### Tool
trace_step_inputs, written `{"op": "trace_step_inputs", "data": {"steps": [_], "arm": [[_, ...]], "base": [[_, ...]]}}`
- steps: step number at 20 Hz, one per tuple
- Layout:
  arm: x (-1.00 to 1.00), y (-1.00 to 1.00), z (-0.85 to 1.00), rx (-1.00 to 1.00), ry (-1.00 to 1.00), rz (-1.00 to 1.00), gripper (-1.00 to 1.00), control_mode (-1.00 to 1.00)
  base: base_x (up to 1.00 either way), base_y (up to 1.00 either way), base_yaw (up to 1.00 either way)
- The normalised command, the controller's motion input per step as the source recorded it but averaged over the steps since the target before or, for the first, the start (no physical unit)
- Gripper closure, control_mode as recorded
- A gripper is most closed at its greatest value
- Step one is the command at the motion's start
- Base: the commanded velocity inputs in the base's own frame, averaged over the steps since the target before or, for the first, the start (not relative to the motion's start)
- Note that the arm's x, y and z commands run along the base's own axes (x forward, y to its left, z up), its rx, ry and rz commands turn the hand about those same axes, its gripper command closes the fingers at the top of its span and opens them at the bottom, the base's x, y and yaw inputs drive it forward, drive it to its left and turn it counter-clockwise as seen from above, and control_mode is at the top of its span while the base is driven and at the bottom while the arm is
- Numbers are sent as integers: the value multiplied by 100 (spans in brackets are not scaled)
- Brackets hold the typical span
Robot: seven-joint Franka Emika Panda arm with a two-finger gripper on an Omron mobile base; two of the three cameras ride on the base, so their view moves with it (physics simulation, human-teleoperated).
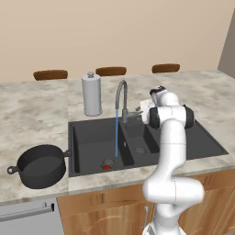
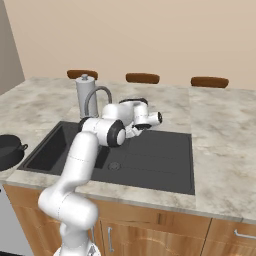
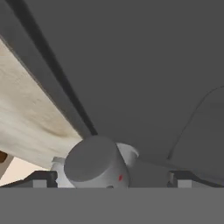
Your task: Dump the bell pepper from the pot into the sink. Then turn on the water and wash the bell pepper. Then turn off the water and put the bell pepper back in the pot.
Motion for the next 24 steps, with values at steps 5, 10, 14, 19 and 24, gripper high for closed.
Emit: {"op": "trace_step_inputs", "data": {"steps": [5,10,14,19,24], "arm": [[0,100,30,-37,-1,-28,-100,-100],[0,100,33,-34,0,-28,-100,-100],[0,67,36,-17,0,-4,-100,-100],[-22,7,48,-5,0,10,-100,-100],[-86,-74,35,10,0,28,-100,-100]], "base": [[0,0,0],[0,0,0],[0,0,0],[0,0,0],[0,0,0]]}}
